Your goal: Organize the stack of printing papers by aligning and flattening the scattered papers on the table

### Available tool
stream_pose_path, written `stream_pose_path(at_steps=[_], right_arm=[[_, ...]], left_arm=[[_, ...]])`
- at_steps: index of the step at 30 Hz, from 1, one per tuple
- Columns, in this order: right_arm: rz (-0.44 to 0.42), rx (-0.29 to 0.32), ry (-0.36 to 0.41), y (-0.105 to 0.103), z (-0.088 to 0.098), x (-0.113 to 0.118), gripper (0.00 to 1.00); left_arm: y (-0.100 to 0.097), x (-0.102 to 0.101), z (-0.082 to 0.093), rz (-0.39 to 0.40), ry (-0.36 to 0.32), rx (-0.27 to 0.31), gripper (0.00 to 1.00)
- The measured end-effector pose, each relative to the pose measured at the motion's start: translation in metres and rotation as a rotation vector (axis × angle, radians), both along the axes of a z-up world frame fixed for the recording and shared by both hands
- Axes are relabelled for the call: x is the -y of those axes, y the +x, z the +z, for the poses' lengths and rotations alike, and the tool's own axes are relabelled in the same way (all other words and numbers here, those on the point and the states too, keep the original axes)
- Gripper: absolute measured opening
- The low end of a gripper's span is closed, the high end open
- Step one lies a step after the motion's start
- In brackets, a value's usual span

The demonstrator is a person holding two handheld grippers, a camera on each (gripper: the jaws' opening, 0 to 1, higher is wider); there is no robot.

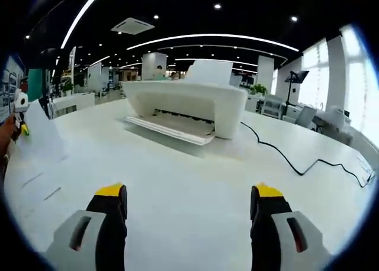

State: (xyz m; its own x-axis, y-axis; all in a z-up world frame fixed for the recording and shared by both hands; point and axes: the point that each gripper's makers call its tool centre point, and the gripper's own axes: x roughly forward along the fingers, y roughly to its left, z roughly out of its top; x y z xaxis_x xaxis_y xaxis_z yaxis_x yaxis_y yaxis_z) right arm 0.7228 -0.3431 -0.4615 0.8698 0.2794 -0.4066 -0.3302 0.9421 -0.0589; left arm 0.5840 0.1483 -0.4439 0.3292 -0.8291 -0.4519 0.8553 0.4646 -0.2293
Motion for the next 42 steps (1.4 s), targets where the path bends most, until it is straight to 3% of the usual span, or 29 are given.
stream_pose_path(at_steps=[23, 42], right_arm=[[-0.051, -0.051, 0.029, 0.015, -0.029, 0.012, 0.80], [-0.077, -0.070, 0.062, 0.018, -0.040, 0.018, 0.78]], left_arm=[[0.000, 0.001, -0.004, 0.004, 0.005, -0.010, 0.07], [0.000, 0.001, -0.003, 0.006, 0.005, -0.010, 0.07]])
